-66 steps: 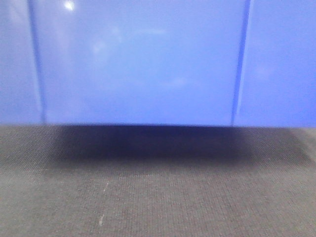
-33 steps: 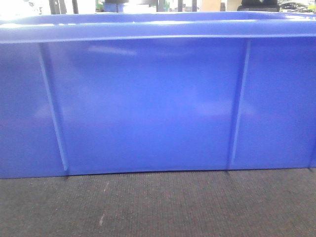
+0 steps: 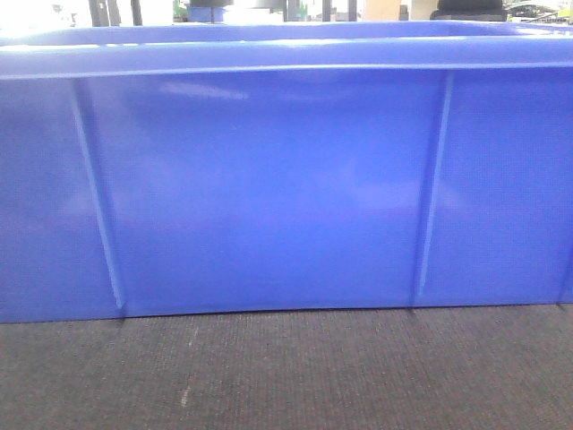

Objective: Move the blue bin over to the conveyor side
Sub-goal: 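Open both grippers and release the blue bin walls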

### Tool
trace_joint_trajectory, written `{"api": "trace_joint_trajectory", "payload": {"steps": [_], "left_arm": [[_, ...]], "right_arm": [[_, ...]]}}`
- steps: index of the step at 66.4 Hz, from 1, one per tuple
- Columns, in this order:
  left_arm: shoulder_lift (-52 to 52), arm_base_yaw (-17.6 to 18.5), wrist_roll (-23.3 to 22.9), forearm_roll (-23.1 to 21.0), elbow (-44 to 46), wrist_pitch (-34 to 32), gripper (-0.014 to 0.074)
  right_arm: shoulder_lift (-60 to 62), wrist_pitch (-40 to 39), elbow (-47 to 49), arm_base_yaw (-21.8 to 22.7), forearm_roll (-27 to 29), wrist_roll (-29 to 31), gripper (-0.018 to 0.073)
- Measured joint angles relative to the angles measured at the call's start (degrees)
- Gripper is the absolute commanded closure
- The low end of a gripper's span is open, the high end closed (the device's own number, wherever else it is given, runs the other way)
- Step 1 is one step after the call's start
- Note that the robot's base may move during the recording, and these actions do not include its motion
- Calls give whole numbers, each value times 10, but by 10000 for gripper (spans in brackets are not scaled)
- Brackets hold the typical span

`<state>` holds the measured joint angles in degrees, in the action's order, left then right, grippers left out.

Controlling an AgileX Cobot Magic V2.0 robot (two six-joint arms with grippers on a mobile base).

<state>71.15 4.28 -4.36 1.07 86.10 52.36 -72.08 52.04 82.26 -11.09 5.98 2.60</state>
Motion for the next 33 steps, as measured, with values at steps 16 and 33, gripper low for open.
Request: {"api": "trace_joint_trajectory", "payload": {"steps": [16,33], "left_arm": [[-182,0,18,23,-92,-27,584],[-378,0,20,32,-285,-80,613]], "right_arm": [[149,-5,-78,0,0,1,641],[332,-98,-301,0,0,1,629]]}}
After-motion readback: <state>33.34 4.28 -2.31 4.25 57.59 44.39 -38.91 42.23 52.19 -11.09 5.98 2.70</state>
